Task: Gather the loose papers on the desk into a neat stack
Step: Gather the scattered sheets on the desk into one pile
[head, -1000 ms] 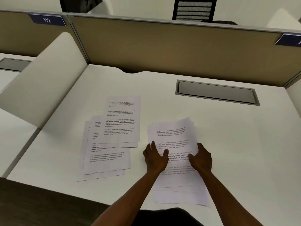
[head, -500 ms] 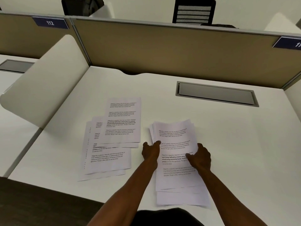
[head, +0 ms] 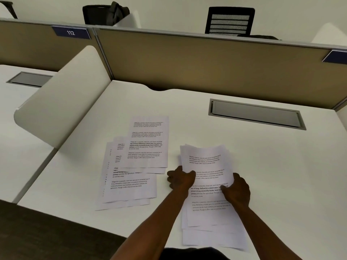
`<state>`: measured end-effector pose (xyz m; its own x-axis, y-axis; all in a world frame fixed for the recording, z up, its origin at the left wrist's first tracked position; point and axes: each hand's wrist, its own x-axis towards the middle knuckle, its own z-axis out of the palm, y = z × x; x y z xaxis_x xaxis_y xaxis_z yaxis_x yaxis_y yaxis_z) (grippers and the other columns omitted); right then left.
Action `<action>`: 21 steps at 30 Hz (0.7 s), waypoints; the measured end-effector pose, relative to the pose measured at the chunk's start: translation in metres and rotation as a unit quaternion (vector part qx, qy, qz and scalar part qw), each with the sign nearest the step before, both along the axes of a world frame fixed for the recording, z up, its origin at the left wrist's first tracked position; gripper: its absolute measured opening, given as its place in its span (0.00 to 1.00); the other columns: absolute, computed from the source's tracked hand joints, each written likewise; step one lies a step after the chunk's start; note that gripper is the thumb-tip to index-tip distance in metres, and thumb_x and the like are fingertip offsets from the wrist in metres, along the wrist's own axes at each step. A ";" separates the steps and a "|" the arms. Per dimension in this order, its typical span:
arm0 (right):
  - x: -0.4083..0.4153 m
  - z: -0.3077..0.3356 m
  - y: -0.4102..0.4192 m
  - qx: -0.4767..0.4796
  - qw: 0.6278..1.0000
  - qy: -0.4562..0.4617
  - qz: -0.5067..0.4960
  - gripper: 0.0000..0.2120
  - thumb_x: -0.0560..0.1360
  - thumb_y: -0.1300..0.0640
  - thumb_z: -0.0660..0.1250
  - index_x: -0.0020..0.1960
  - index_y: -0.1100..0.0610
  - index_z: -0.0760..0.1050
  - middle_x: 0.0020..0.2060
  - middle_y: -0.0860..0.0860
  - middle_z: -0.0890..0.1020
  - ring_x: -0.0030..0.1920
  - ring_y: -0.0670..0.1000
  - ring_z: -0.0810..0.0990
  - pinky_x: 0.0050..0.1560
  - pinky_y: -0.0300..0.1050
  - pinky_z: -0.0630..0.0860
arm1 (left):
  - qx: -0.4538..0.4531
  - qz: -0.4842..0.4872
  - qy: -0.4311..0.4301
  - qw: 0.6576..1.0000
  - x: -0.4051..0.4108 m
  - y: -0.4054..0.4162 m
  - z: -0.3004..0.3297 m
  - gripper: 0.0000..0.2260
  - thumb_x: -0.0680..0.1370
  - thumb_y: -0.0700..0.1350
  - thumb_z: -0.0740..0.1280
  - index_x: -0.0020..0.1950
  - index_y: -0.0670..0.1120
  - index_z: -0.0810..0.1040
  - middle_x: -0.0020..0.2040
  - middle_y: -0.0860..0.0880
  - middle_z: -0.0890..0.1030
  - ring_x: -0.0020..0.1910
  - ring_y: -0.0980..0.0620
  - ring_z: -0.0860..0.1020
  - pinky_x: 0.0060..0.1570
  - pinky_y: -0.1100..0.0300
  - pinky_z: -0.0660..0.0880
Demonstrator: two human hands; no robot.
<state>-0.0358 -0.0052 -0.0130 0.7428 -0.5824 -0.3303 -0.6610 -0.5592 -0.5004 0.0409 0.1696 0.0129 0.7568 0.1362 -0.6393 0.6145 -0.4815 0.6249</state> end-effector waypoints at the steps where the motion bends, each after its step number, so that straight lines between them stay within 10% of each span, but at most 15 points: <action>1: -0.001 0.000 0.002 -0.004 1.000 0.000 -0.004 0.32 0.69 0.53 0.76 0.69 0.60 0.70 0.60 0.60 0.78 0.59 0.61 0.78 0.59 0.54 0.77 | -0.019 0.007 -0.004 1.000 -0.002 -0.004 0.001 0.27 0.74 0.53 0.72 0.70 0.47 0.72 0.67 0.42 0.66 0.65 0.41 0.73 0.68 0.49 0.72; 21: 0.001 -0.002 0.013 0.032 0.999 -0.021 -0.039 0.35 0.69 0.51 0.76 0.72 0.59 0.69 0.64 0.61 0.76 0.63 0.62 0.76 0.62 0.55 0.75 | -0.202 0.066 -0.065 0.975 0.004 0.006 0.004 0.26 0.77 0.36 0.68 0.72 0.53 0.70 0.62 0.42 0.79 0.56 0.43 0.81 0.55 0.47 0.82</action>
